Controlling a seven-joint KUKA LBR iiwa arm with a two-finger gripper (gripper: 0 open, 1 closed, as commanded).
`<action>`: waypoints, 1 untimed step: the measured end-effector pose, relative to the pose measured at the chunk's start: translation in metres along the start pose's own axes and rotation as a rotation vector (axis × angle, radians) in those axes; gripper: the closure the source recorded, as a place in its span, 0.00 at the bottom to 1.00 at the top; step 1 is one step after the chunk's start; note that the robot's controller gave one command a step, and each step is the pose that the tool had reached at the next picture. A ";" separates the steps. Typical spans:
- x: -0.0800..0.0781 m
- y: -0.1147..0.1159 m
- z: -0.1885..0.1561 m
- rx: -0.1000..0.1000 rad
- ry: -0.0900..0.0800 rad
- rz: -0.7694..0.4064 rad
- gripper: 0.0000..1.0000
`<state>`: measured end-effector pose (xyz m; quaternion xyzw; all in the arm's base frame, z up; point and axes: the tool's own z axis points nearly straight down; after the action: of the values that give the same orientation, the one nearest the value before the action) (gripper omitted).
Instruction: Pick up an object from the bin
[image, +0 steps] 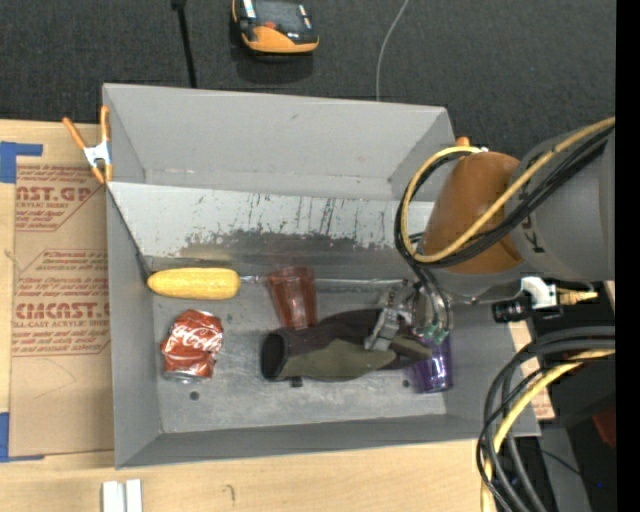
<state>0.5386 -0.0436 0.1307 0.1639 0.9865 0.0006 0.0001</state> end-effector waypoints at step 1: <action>0.001 0.000 -0.015 0.000 0.002 0.000 1.00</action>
Offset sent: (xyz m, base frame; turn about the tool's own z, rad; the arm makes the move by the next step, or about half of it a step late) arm 0.0001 0.0000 0.0071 0.0000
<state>0.5379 -0.0433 0.1458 0.1638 0.9865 0.0005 -0.0009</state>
